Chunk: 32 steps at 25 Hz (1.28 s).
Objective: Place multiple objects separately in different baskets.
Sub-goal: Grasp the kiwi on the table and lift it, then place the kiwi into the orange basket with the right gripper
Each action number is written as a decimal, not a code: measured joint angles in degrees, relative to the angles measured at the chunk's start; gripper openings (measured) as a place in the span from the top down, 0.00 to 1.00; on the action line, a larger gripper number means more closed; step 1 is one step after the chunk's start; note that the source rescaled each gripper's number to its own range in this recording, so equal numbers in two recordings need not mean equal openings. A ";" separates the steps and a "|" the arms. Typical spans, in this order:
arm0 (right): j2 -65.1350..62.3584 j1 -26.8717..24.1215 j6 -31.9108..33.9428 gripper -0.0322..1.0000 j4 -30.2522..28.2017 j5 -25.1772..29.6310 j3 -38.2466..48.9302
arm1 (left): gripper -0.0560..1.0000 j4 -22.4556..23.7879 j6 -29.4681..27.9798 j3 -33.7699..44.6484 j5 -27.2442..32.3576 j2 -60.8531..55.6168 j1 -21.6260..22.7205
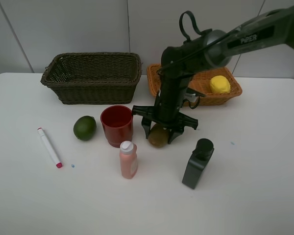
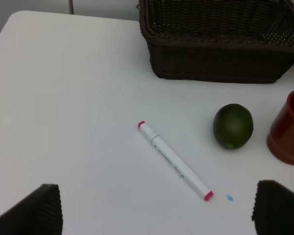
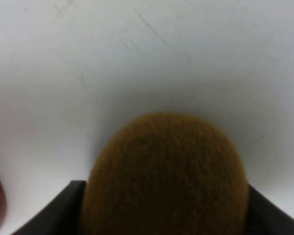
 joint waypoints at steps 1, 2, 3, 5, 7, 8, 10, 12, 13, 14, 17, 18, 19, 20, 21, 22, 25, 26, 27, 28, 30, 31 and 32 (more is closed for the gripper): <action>0.00 0.00 0.00 0.60 0.00 0.07 0.00 | 0.00 0.00 0.00 0.00 0.00 0.00 0.00; 0.00 0.00 0.00 0.60 0.00 0.07 0.00 | 0.00 0.00 0.00 0.00 0.00 0.00 0.00; 0.00 0.00 0.00 0.60 0.00 0.07 0.00 | 0.00 0.00 0.00 0.00 0.00 0.00 0.00; 0.00 0.00 0.00 0.60 0.00 0.08 0.00 | 0.00 0.00 0.00 0.00 0.00 0.00 0.00; 0.00 0.00 0.00 0.60 0.00 0.08 0.00 | 0.00 0.00 0.00 0.00 0.00 0.00 0.00; 0.00 0.00 0.00 0.60 0.00 0.13 0.00 | 0.00 0.00 0.00 0.00 0.00 0.00 0.00; 0.00 0.00 0.00 0.60 0.00 0.34 0.00 | 0.00 0.00 0.00 0.00 0.00 0.00 0.00; 0.00 0.00 0.00 0.60 -0.07 0.61 0.00 | 0.00 0.00 0.00 0.00 0.00 0.00 0.00; 0.00 0.00 0.00 0.60 -0.46 1.24 -0.06 | 0.00 0.00 0.00 0.00 0.00 0.00 0.00; -0.07 0.00 0.00 0.60 -1.08 2.10 -0.29 | 0.00 0.00 0.00 0.00 0.00 0.00 0.00; -1.31 0.00 0.00 0.60 -5.29 9.93 -4.79 | 0.00 0.00 0.00 0.00 0.00 0.00 0.00; -1.89 0.00 -0.20 0.60 -6.59 12.13 -6.69 | 0.00 0.00 0.00 0.00 0.00 0.00 0.00; -2.43 0.00 -0.59 0.60 -8.06 14.19 -8.78 | 0.00 0.00 0.00 0.00 0.00 0.00 0.00; -2.96 0.00 -0.88 0.60 -9.26 15.84 -10.70 | 0.00 0.00 0.00 0.00 0.00 0.00 0.00; -3.45 0.00 -1.45 0.60 -10.74 17.47 -13.17 | 0.00 0.00 0.00 0.00 0.00 0.00 0.00; -3.65 0.00 -2.19 0.60 -12.22 18.44 -15.82 | 0.00 0.00 0.00 0.00 0.00 0.00 0.00; -3.65 -0.19 -4.15 0.60 -16.15 18.88 -23.38 | 0.00 0.00 0.00 0.00 0.00 0.00 0.00; -3.65 -0.39 -4.80 0.60 -17.34 19.00 -25.63 | 0.00 0.00 0.00 0.00 0.00 0.00 0.00; -3.65 -0.77 -5.23 0.60 -18.01 19.03 -27.38 | 0.00 0.00 0.00 0.00 0.00 0.00 0.00; -3.65 -1.40 -5.87 0.60 -18.37 19.08 -29.26 | 0.00 0.00 0.00 0.00 0.00 0.00 0.00; -3.65 -2.94 -6.89 0.60 -18.98 19.08 -31.91 | 0.00 0.00 0.00 0.00 0.00 0.00 0.00; -3.65 -4.00 -7.25 0.60 -19.19 19.08 -32.60 | 0.00 0.00 0.00 0.00 0.00 0.00 0.00; -3.65 -5.10 -7.70 0.60 -19.35 19.14 -33.10 | 0.00 0.00 0.00 0.00 0.00 0.00 0.00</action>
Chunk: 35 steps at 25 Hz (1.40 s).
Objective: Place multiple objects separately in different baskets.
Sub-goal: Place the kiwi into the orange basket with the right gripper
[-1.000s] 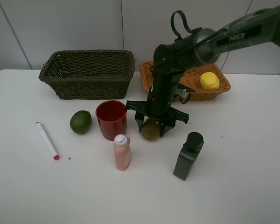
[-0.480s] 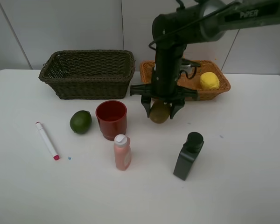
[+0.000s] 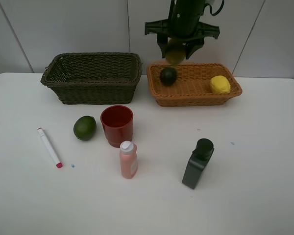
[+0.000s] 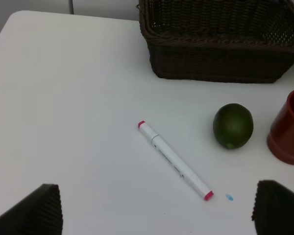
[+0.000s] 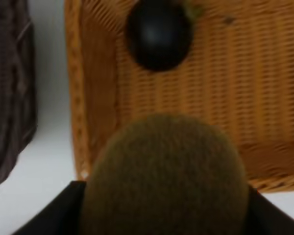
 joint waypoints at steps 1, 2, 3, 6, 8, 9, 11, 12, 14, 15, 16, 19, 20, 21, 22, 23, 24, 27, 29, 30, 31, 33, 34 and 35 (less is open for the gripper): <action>0.00 -1.18 -0.35 0.60 -0.07 0.08 -0.25 | 0.00 0.00 0.00 0.00 0.00 0.00 0.00; 0.00 -2.22 -0.50 0.60 -0.07 0.19 -0.29 | 0.00 0.00 0.00 0.00 0.00 0.00 0.00; 0.00 -3.40 -0.91 0.60 -0.12 0.25 -0.29 | 0.00 0.00 0.00 0.00 0.00 0.00 0.00; 0.28 -6.36 -2.90 0.60 -0.12 0.04 -0.31 | 0.00 0.00 0.00 0.00 0.00 0.00 0.00; 1.05 -8.04 -4.37 0.60 -0.12 -1.18 -0.31 | 0.00 0.00 0.00 0.00 0.00 0.00 0.00; 1.60 -8.68 -5.10 0.60 -0.12 -1.78 -0.31 | 0.00 0.00 0.00 0.00 0.00 0.00 0.00; 3.10 -9.90 -6.82 0.60 -0.12 -3.40 -0.31 | 0.00 0.00 0.00 0.00 0.00 0.00 0.00; 3.86 -10.31 -7.67 0.60 -0.08 -4.59 -0.31 | 0.00 0.00 0.00 0.00 0.00 0.00 0.00; 5.55 -10.76 -8.96 0.60 -0.01 -6.85 -0.31 | 0.00 0.00 0.00 0.00 0.00 0.00 0.00; 6.38 -10.88 -9.38 0.60 0.06 -8.03 -0.31 | 0.00 0.00 0.00 0.00 0.00 0.00 0.00; 7.04 -10.96 -9.56 0.60 0.06 -8.97 -0.31 | 0.00 0.00 0.00 0.00 0.00 0.00 0.00; 9.44 -10.96 -9.76 0.60 0.39 -10.84 -0.31 | 0.00 0.00 0.00 0.00 0.00 0.00 0.00; 10.10 -10.96 -9.78 0.60 0.51 -11.19 -0.31 | 0.00 0.00 0.00 0.00 0.00 0.00 0.00; 10.93 -10.96 -9.83 0.60 0.50 -11.32 -0.31 | 0.00 0.00 0.00 0.00 0.00 0.00 0.00; 11.76 -10.96 -9.83 0.60 0.50 -11.52 -0.31 | 0.00 0.00 0.00 0.00 0.00 0.00 0.00; 12.52 -10.96 -9.86 0.60 0.50 -11.65 -0.31 | 0.00 0.00 0.00 0.00 0.00 0.00 0.00; 13.45 -10.96 -9.86 0.60 0.50 -11.72 -0.31 | 0.00 0.00 0.00 0.00 0.00 0.00 0.00; 15.56 -11.00 -9.86 0.60 0.50 -11.72 -0.31 | 0.00 0.00 0.00 0.00 0.00 0.00 0.00; 16.38 -11.00 -9.90 0.60 0.51 -11.72 -0.31 | 0.00 0.00 0.00 0.00 0.00 0.00 0.00; 16.56 -11.00 -9.90 0.60 0.51 -11.72 -0.31 | 0.00 0.00 0.00 0.00 0.00 0.00 0.00; 16.62 -11.00 -9.90 0.60 0.51 -11.72 -0.31 | 0.00 0.00 0.00 0.00 0.00 0.00 0.00; 16.68 -11.00 -9.90 0.60 0.51 -11.72 -0.31 | 0.00 0.00 0.00 0.00 0.00 0.00 0.00; 16.72 -11.00 -9.90 0.60 0.51 -11.72 -0.31 | 0.00 0.00 0.00 0.00 0.00 0.00 0.00; 16.72 -11.00 -9.90 0.60 0.51 -11.72 -0.31 | 0.00 0.00 0.00 0.00 0.00 0.00 0.00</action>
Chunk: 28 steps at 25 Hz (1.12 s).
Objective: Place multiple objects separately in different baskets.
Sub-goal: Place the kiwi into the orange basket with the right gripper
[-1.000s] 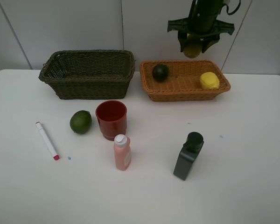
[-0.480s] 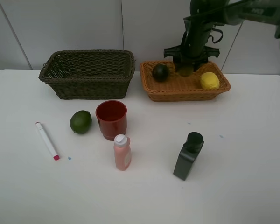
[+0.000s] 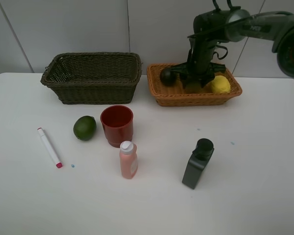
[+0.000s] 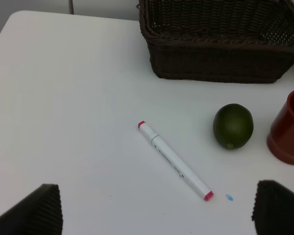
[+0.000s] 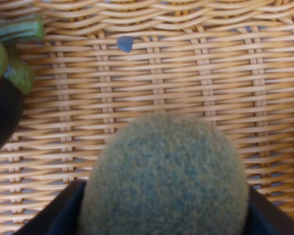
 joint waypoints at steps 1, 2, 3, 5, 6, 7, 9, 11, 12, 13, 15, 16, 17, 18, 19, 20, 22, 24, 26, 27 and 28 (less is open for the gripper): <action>0.00 0.00 0.00 0.60 0.00 0.00 0.00 | 0.00 0.00 0.00 0.00 0.00 0.00 0.00; 0.00 0.00 -0.02 0.60 0.00 0.00 0.00 | 0.00 0.00 0.00 0.00 0.00 0.00 0.00; 0.00 0.00 -0.14 0.60 0.12 0.00 0.00 | 0.00 0.00 0.00 0.00 0.00 0.00 0.00; 0.00 0.00 -0.19 0.60 1.06 0.00 0.00 | 0.00 0.00 0.00 0.00 0.00 0.00 0.00; 0.00 0.00 -0.19 0.60 1.34 0.00 0.00 | 0.00 0.00 0.00 0.00 0.00 0.00 0.00; 0.00 0.00 -0.19 0.60 1.45 0.00 0.00 | 0.00 0.00 0.00 0.00 0.00 0.00 0.00; 0.00 0.00 -0.19 0.60 1.45 0.46 0.00 | 0.00 0.00 0.00 0.00 0.00 0.00 0.00; 0.00 0.00 -0.23 0.60 1.45 1.19 0.00 | 0.00 0.00 0.00 0.00 0.00 0.00 0.00; 0.00 0.00 -0.25 0.60 1.45 1.53 0.00 | 0.00 0.00 0.00 0.00 0.00 0.00 0.00; 0.00 0.00 -0.39 0.57 1.45 1.81 0.00 | 0.00 0.00 0.00 0.00 0.00 0.00 0.00; 0.00 0.00 -0.40 0.29 1.37 2.05 0.00 | 0.00 0.00 0.00 0.00 0.00 0.00 0.00; -0.06 0.00 -0.40 0.17 1.15 2.07 0.00 | 0.00 0.00 0.00 0.00 0.00 0.00 0.00; -0.19 0.00 -0.45 0.11 1.04 2.07 0.00 | 0.00 0.00 0.00 0.00 0.00 0.00 0.00; -0.33 0.00 -0.45 0.07 0.98 2.07 0.00 | 0.00 0.00 0.00 0.00 0.00 0.00 0.00; -0.62 0.00 -0.45 0.05 0.98 2.13 0.00 | 0.00 0.00 0.00 0.00 0.00 0.00 0.00; -0.81 0.00 -0.45 0.03 0.98 2.13 0.00 | 0.00 0.00 0.00 0.00 0.00 0.00 0.00; -1.24 0.00 -0.45 0.02 0.92 2.13 0.00 | 0.00 0.00 0.00 0.00 0.00 0.00 0.00; -1.31 0.00 -0.45 0.01 0.92 2.13 0.00 | 0.00 0.00 0.00 0.00 0.00 0.00 0.00; -1.31 0.00 -0.45 0.00 0.92 2.13 0.00 | 0.00 0.00 0.00 0.00 0.00 0.00 0.00; -1.31 0.00 -0.45 0.00 0.92 2.13 0.00 | 0.00 0.00 0.00 0.00 0.00 0.00 0.00; -1.36 0.00 -0.45 0.00 0.92 2.13 0.00 | 0.00 0.00 0.00 0.00 0.00 0.00 0.00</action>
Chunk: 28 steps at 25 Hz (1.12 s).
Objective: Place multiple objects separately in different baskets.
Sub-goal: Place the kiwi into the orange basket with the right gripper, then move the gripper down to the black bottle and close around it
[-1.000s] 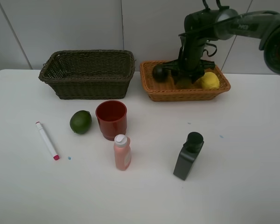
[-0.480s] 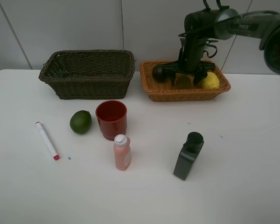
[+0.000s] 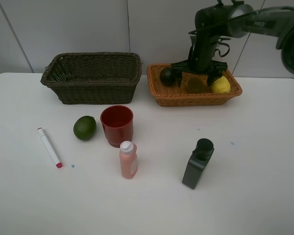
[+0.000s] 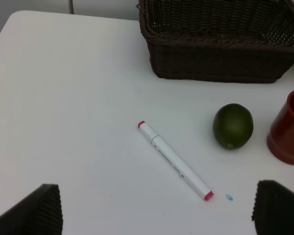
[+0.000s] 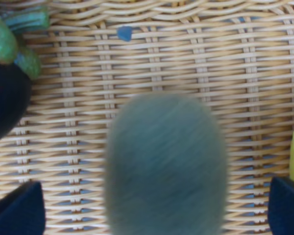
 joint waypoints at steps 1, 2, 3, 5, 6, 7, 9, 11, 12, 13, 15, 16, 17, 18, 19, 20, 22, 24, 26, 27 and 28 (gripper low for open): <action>-0.16 0.00 0.00 0.00 0.00 0.00 0.00 | 0.00 0.00 0.00 0.00 0.00 0.00 0.00; -0.16 0.00 0.00 0.00 0.00 0.00 0.00 | 0.00 0.00 0.00 0.00 0.00 0.00 0.00; -0.36 0.00 0.00 0.00 0.00 0.24 0.00 | 0.00 0.00 0.00 0.00 0.00 0.00 0.00; -1.26 0.00 0.00 0.00 0.06 0.90 0.00 | 0.00 0.00 0.00 0.00 0.00 0.00 0.00; -2.74 0.00 0.00 0.00 0.25 2.25 0.00 | 0.00 0.00 0.00 0.00 0.00 0.00 0.00; -3.56 0.00 0.00 0.00 0.25 3.19 0.00 | 0.00 0.00 0.00 0.00 0.00 0.00 0.00; -5.82 0.00 0.00 0.00 0.40 5.79 0.00 | 0.00 0.00 0.00 0.00 0.00 0.00 0.00; -7.96 0.00 0.00 0.00 0.46 8.85 0.00 | 0.00 0.00 0.00 0.00 0.00 0.00 0.00; -9.28 0.00 0.00 0.00 0.46 9.25 0.00 | 0.00 0.00 0.00 0.00 0.00 0.00 0.00; -10.68 0.00 0.00 0.00 0.46 9.53 0.00 | 0.00 0.00 0.00 0.00 0.00 0.00 0.00; -13.36 0.07 0.19 0.00 0.64 9.62 0.00 | 0.00 0.00 0.00 0.00 0.00 0.00 0.00; -14.87 0.21 0.68 0.00 0.64 9.77 0.00 | 0.00 0.00 0.00 0.00 0.00 0.00 0.00; -16.43 0.44 1.26 0.00 0.78 9.75 0.00 | 0.00 0.00 0.00 0.00 0.00 0.00 0.00; -17.65 0.68 2.01 0.00 0.83 9.85 0.00 | 0.00 0.00 0.00 0.00 0.00 0.00 0.00; -19.08 1.09 3.02 0.00 0.99 9.85 0.00 | 0.00 0.00 0.00 0.00 0.00 0.00 0.00; -20.59 1.51 4.11 0.00 1.21 9.85 0.18 | 0.00 0.00 0.00 0.00 0.00 0.00 0.00; -23.60 2.33 6.58 0.00 1.52 9.85 1.97 | 0.00 0.00 0.00 0.00 0.00 0.00 0.00; -27.25 3.12 9.56 0.00 1.86 9.81 5.78 | 0.00 0.00 0.00 0.00 0.00 0.00 0.00; -30.59 3.82 11.60 0.00 1.86 9.88 10.59 | 0.00 0.00 0.00 0.00 0.00 0.00 0.00; -32.41 4.26 12.41 0.00 1.86 9.88 13.40 | 0.00 0.00 0.00 0.00 0.00 0.00 0.00; -33.86 4.73 13.35 0.00 1.86 9.88 16.32 | 0.00 0.00 0.00 0.00 0.00 0.00 0.00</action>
